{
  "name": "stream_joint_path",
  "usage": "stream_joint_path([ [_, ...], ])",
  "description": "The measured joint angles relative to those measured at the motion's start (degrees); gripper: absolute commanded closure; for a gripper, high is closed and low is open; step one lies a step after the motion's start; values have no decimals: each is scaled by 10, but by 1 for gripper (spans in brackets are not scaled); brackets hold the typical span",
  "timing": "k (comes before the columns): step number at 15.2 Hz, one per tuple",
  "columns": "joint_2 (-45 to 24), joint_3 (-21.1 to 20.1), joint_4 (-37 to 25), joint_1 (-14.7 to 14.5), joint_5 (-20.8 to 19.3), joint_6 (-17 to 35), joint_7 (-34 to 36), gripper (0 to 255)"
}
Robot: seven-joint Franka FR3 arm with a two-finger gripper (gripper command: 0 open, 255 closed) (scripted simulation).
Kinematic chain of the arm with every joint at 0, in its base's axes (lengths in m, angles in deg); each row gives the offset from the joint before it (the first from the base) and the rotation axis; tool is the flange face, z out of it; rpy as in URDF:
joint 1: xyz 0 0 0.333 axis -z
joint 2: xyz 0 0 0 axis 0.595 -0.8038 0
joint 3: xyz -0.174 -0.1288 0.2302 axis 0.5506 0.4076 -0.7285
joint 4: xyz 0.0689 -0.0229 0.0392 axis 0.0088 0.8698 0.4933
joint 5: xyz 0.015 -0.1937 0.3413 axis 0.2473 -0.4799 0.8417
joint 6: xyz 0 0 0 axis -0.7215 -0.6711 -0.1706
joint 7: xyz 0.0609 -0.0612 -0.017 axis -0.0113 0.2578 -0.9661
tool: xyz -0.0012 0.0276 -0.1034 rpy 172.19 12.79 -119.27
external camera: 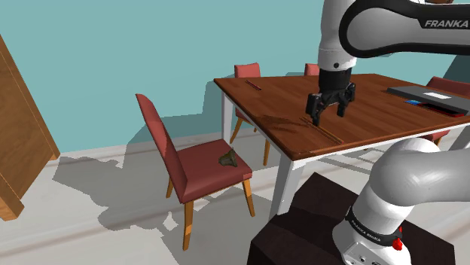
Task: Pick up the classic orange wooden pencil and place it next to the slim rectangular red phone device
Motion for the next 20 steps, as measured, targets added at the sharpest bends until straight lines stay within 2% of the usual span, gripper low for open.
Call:
stream_joint_path([
  [5,16,2,43,-1,-1,25,1,0],
  [11,17,3,49,-1,-2,31,1,0],
  [12,17,3,49,-1,-2,31,1,255],
  [20,17,3,48,-1,-2,31,1,255],
])
